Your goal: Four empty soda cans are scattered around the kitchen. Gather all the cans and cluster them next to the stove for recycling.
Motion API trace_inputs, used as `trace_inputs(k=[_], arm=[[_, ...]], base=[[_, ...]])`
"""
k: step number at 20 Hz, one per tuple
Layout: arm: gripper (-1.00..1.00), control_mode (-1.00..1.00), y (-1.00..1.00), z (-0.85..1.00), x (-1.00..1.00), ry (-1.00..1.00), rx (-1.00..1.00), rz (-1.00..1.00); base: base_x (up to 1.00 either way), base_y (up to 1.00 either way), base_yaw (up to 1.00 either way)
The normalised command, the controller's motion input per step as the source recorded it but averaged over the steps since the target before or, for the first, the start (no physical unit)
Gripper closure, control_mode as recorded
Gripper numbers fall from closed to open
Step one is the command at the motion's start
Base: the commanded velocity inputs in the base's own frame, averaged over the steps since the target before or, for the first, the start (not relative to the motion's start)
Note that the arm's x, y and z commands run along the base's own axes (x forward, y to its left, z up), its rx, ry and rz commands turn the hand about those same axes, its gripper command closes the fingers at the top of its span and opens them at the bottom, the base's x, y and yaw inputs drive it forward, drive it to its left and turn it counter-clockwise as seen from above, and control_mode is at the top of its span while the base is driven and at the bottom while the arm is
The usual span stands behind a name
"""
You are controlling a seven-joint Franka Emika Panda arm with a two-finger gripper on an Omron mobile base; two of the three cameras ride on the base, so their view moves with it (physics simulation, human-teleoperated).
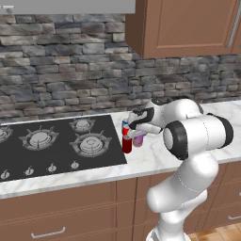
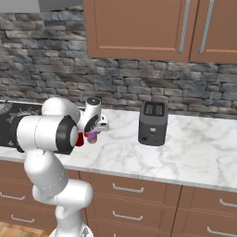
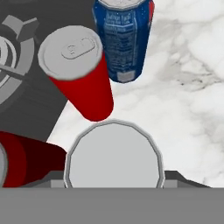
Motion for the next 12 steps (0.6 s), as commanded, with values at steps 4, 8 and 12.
trace_inputs(k=[4,8,12], arm=[[-1.0,-1.0,0.0,0.04,0.0,0.0,0.0,0.0],[-1.0,-1.0,0.0,0.34,0.0,0.0,0.0,-0.01],[-1.0,-1.0,0.0,0.98,-0.27,-0.07,0.0,-0.08]], base=[[0.0,0.0,0.0],[0.0,0.0,0.0],[0.0,0.0,0.0]])
